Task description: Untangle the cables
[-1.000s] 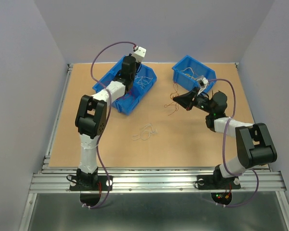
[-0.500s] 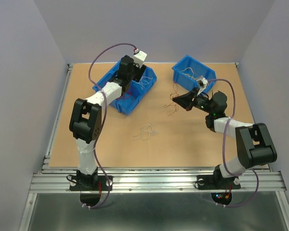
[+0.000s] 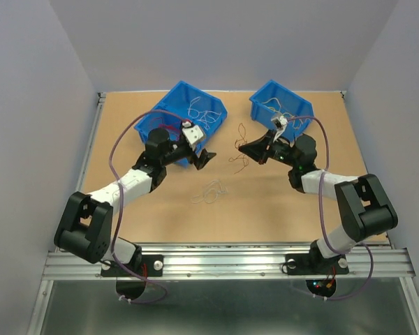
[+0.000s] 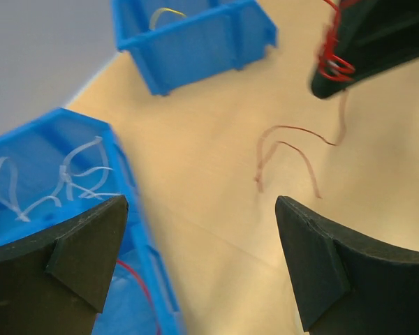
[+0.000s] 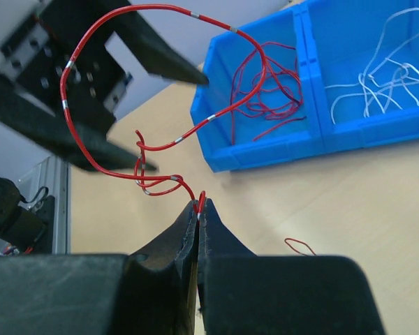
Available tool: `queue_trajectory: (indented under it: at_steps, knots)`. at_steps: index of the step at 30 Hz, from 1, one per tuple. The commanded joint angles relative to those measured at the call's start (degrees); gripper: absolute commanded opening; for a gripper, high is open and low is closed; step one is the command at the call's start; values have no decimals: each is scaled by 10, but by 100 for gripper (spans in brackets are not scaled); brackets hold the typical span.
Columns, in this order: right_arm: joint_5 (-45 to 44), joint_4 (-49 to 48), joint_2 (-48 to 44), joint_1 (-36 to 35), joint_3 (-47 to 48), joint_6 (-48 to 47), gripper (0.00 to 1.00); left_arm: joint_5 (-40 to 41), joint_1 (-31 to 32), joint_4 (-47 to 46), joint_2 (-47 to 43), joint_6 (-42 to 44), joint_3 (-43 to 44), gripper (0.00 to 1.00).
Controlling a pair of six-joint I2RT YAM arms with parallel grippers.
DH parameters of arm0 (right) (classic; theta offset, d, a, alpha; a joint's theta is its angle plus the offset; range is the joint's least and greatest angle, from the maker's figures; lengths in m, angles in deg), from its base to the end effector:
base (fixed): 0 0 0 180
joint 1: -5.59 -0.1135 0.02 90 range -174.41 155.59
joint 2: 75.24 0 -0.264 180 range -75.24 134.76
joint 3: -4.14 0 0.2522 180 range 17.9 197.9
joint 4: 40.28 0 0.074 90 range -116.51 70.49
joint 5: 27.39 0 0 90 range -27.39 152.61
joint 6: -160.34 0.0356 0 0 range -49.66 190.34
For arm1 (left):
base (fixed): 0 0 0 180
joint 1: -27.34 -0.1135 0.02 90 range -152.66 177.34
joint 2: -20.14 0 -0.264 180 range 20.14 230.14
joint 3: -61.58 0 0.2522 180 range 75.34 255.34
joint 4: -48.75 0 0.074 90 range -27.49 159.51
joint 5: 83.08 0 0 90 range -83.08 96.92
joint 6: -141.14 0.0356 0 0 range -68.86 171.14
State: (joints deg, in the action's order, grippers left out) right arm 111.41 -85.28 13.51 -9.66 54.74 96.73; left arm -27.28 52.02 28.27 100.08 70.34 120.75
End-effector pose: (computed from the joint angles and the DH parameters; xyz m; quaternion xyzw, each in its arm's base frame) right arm 0.2914 0.1072 0.2333 -0.2489 0.6315 0.4984 0.5393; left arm 0.2762 -0.1489 0.2835 0.4455 0.5510 -0.2404 0.6634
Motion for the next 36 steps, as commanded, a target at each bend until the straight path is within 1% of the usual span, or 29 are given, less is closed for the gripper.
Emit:
queue_trajectory:
  at_steps: [1, 2, 3, 4, 6, 9, 10, 13, 15, 16, 17, 21, 24, 29, 36]
  knots:
    - [-66, -36, -2, -47, 46, 2, 1, -95, 19, -109, -15, 18, -58, 99]
    - [-83, -37, -5, -57, 46, 2, 1, -99, 24, -121, -15, 24, -68, 98]
    - [-118, -40, -8, -67, 46, 1, 1, -106, 38, -136, -15, 29, -74, 98]
    - [-134, -46, -12, -90, 44, -8, 0, -111, 44, -140, -15, 38, -82, 98]
    - [-172, -64, -15, -110, 38, -11, 1, -124, 55, -140, -13, 45, -85, 98]
    - [-193, -131, -11, -138, 18, 13, 0, -141, 67, -142, -18, 51, -93, 95]
    - [-197, -171, -9, -139, 12, 22, 0, -143, 67, -142, -19, 49, -94, 93]
    - [-183, -214, 5, -141, 6, 45, 0, -148, 67, -142, -31, 45, -98, 90]
    - [-172, -218, 19, -142, 15, 52, 1, -151, 67, -142, -41, 44, -102, 81]
    - [-171, -225, 22, -144, 17, 59, 1, -150, 67, -142, -45, 43, -103, 71]
    - [-169, -230, 27, -145, 21, 63, 1, -142, 67, -142, -46, 37, -101, 69]
    - [-159, -254, 46, -151, 31, 88, 0, -113, 67, -159, -47, 21, -103, 69]
    - [-160, -272, 57, -157, 35, 93, 0, -111, 67, -170, -45, 14, -107, 66]
    - [-163, -294, 74, -171, 41, 100, 1, -73, 66, -176, -28, 7, -100, 58]
    - [-165, -298, 84, -180, 49, 103, 1, -79, 66, -176, -9, -2, -91, 49]
